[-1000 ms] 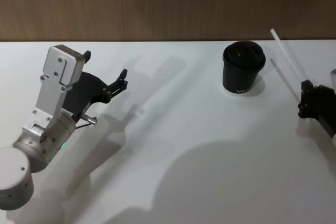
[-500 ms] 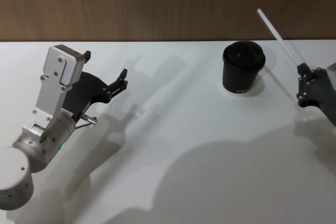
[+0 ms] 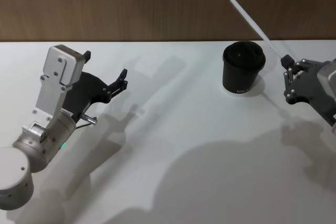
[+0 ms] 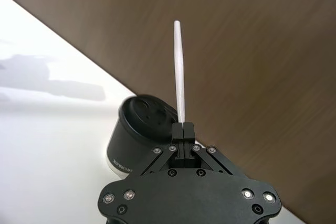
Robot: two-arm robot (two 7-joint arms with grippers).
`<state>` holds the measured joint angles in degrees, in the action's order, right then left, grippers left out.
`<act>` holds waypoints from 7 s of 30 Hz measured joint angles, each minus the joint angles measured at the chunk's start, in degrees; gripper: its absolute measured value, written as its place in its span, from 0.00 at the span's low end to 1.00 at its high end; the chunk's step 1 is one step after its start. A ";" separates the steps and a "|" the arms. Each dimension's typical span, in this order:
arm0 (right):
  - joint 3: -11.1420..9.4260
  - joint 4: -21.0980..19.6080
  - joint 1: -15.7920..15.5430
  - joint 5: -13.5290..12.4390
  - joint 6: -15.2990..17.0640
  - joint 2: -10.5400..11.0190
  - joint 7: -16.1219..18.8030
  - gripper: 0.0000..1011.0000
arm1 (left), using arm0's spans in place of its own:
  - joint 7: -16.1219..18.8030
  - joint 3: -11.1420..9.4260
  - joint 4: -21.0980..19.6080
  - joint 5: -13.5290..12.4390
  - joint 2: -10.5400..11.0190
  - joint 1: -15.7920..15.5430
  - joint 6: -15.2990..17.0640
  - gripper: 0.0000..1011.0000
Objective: Pick up the straw with one hand, pass it to the other hand, and insert it into the cup.
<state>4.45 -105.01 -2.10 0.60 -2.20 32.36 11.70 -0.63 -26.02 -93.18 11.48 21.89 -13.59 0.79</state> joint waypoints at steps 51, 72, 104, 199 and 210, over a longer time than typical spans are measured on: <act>2.64 -6.16 0.87 -9.02 -11.40 0.34 12.36 0.00 | 0.00 0.00 0.00 0.00 0.00 0.01 0.00 0.99; 3.26 -6.04 1.35 -9.91 -11.57 -0.01 13.25 0.00 | -9.34 3.18 -3.49 9.10 0.68 -0.40 -2.43 0.99; 3.37 -6.04 1.45 -10.09 -11.62 -0.08 13.43 0.00 | -26.33 7.36 -4.90 39.30 -1.18 -5.22 11.84 0.99; 3.36 -6.05 1.45 -10.09 -11.62 -0.08 13.42 0.00 | -34.28 3.48 6.80 62.99 -10.73 -13.70 20.55 0.85; 3.36 -6.05 1.44 -10.09 -11.63 -0.08 13.42 0.00 | -34.11 3.37 6.70 62.94 -10.78 -13.72 20.28 0.47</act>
<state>7.81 -111.06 -0.66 -9.48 -13.83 32.28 25.12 -34.74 -22.65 -86.47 74.42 11.11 -27.31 21.08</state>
